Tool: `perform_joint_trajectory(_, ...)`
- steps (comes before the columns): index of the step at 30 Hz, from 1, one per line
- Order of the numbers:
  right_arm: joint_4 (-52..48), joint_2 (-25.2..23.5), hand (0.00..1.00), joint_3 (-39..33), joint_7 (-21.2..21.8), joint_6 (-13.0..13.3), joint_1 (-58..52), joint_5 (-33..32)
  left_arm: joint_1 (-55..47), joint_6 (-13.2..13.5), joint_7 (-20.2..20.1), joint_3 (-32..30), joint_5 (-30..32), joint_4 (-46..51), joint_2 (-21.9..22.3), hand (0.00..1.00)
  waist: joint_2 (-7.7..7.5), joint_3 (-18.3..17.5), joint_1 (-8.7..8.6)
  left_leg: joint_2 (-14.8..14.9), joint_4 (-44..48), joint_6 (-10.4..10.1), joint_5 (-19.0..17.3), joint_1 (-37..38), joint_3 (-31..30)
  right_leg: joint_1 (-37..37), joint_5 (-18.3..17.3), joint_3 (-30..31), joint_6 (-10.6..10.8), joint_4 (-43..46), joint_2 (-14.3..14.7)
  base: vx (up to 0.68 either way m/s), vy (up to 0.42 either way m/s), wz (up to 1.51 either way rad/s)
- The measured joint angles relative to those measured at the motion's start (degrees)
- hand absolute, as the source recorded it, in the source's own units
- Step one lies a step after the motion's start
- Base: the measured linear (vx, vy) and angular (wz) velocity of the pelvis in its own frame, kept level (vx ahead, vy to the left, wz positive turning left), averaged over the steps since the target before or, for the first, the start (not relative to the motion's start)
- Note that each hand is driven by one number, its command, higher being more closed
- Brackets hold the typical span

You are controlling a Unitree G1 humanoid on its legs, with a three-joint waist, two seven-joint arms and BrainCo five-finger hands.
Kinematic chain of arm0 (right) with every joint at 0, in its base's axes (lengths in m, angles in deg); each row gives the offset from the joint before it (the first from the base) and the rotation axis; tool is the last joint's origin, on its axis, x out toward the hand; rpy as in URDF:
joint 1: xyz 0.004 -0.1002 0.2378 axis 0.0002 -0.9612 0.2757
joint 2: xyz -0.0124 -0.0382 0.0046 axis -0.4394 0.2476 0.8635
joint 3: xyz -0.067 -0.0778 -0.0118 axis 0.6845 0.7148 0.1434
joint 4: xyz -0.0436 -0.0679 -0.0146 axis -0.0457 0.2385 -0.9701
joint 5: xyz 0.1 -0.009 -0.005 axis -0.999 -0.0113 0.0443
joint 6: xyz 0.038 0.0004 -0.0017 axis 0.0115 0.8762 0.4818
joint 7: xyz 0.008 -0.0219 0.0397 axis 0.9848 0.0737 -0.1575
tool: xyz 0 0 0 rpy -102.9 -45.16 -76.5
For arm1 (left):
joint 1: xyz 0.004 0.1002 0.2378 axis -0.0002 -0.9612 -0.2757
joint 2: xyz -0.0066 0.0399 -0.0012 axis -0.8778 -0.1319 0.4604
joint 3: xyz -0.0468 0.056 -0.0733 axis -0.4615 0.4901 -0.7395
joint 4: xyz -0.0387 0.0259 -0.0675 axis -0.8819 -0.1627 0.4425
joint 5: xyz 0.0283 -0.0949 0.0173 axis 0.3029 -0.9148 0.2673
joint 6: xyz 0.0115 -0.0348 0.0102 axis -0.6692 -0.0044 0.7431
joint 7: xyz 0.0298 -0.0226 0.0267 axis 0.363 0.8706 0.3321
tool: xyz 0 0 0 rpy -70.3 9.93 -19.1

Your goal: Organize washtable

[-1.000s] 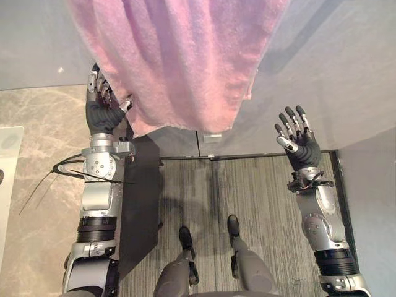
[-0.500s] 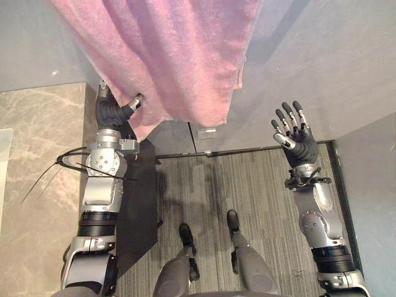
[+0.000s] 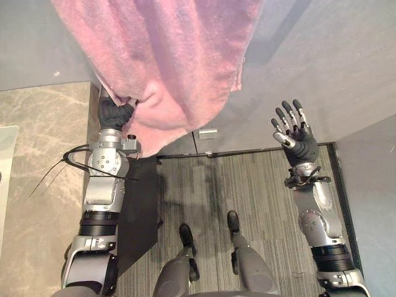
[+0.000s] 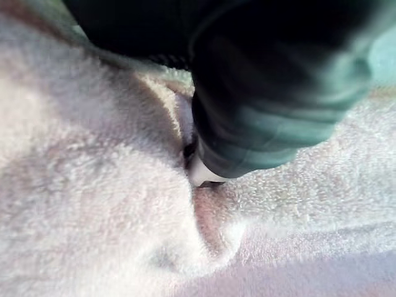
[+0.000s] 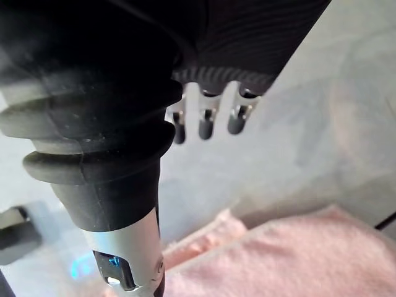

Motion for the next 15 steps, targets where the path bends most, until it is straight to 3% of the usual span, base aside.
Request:
perform_joint_trajectory(5,3.0,4.5,0.0,0.0,-1.0,0.0,6.8,0.0,2.1,0.0,-1.0,0.1,-1.2,-1.6,0.0,1.0,-0.02,0.0,-0.05,-0.1,-1.0,0.0,1.3,0.0,-1.3,0.1,0.2,-1.2,0.2,0.0,-0.1,-0.02,-0.018,0.12)
perform_joint_trajectory(10,11.5,9.8,0.0,3.1,-2.1,-0.5,20.6,2.0,2.5,0.1,-1.3,0.9,-3.0,-1.7,-2.0,1.0,-0.03,-0.1,0.35,0.0,-2.0,-0.2,2.6,0.1,-1.8,0.0,0.7,-1.4,0.2,0.0,0.1,-0.01,-0.007,0.06)
perform_joint_trajectory(15,17.3,12.1,0.0,6.9,-3.5,-0.9,31.7,2.9,3.9,0.3,-1.6,1.2,-4.6,-3.2,-2.4,1.0,-0.01,-0.1,1.68,0.1,-2.0,-0.3,3.0,-0.3,-1.8,-0.4,1.2,-1.4,0.1,0.0,0.3,0.0,-0.001,-0.01)
